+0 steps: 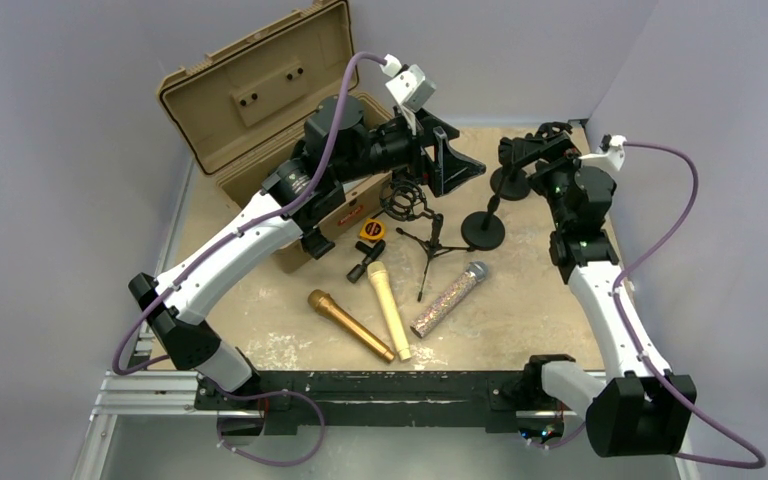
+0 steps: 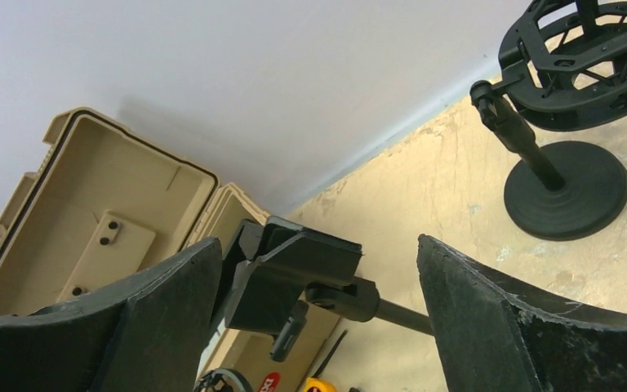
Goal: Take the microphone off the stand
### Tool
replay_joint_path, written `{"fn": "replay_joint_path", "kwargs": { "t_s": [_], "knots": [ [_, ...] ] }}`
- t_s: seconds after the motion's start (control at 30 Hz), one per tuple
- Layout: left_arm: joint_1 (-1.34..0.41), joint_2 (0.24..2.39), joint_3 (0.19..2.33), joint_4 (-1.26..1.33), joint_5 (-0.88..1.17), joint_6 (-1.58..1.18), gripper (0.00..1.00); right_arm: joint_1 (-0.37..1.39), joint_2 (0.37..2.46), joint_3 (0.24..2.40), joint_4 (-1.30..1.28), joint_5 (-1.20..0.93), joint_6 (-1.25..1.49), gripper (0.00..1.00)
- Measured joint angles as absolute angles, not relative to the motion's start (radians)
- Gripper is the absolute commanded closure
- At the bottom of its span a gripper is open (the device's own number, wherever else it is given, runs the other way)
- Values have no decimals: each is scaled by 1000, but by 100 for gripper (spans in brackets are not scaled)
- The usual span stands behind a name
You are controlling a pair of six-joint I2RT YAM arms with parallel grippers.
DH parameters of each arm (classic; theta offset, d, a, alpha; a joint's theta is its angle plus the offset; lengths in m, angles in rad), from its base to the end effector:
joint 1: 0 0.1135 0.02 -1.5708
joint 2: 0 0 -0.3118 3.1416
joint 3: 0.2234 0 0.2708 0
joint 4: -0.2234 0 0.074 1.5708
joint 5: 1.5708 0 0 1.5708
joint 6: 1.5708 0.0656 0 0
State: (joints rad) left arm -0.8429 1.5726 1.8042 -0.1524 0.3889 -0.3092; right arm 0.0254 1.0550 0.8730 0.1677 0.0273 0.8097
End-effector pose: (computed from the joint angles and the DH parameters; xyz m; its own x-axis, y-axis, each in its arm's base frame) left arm 0.2463 -0.3138 0.5550 -0.2366 -0.1577 -0.9587 0.9136 0.2996 -0.2748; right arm 0.2763 0.0052 0.3939 -0.0085 0.7238 -0.6899 0.0117 0.6900 0.7237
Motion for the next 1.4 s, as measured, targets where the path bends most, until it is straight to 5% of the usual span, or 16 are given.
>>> {"fn": "replay_joint_path", "kwargs": {
  "t_s": [0.93,1.1,1.2,1.4],
  "knots": [
    [-846,1498,1779,-142,387,-295,10,25,1158,652,574,51,979,13],
    [-846,1481,1774,-136,385,-294,10,26,1119,609,555,80,995,22],
    [-846,1479,1773,-136,385,-295,10,27,1118,568,539,81,996,37],
    [-846,1479,1769,-136,386,-295,10,28,1177,554,493,80,981,32]
  ]
}}
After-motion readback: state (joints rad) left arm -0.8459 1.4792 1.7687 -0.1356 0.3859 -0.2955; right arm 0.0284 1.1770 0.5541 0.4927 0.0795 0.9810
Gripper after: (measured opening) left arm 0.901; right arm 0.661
